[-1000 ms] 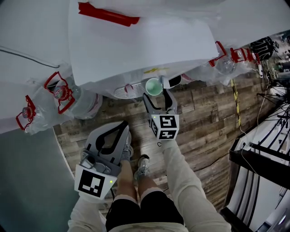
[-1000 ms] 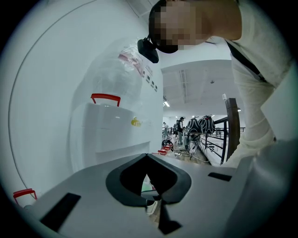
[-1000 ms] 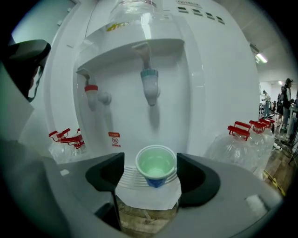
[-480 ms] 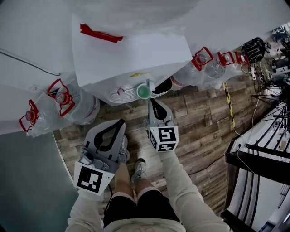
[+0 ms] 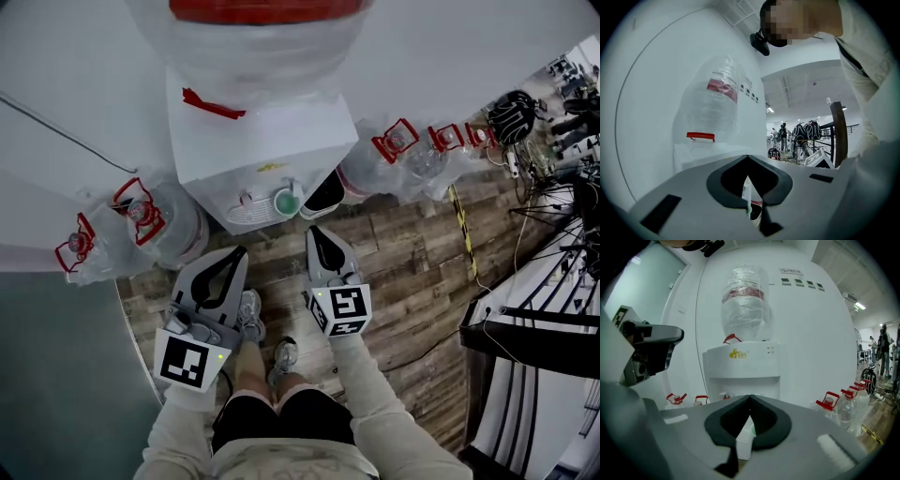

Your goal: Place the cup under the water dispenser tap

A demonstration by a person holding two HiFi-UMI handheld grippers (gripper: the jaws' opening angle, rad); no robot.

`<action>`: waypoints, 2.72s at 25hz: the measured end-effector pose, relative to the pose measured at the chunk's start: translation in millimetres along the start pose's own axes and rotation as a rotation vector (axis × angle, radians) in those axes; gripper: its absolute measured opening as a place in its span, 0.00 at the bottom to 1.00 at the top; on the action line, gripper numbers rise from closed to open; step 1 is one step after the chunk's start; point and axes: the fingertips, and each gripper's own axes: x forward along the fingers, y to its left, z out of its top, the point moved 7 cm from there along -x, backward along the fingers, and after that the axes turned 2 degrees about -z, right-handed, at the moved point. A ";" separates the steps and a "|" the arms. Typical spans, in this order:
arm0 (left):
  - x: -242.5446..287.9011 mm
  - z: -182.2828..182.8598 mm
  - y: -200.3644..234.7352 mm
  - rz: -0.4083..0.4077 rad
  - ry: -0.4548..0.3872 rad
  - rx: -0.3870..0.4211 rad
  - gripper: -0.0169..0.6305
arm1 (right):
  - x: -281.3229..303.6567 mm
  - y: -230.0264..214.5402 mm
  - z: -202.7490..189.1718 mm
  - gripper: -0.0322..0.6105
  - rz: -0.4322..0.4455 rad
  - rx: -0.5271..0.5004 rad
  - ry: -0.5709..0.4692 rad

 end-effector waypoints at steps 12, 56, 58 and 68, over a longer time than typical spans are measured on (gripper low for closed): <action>-33.5 63.2 -21.8 0.049 -0.051 0.003 0.03 | -69.4 20.9 79.3 0.06 0.031 -0.034 -0.059; -112.2 183.8 -92.7 0.088 -0.199 0.116 0.03 | -223.0 64.5 224.4 0.06 0.049 -0.157 -0.263; -114.6 184.3 -95.6 0.087 -0.202 0.118 0.03 | -227.3 65.3 225.3 0.06 0.044 -0.153 -0.276; -120.1 190.2 -109.0 0.080 -0.224 0.131 0.03 | -245.3 66.0 233.6 0.06 0.037 -0.158 -0.317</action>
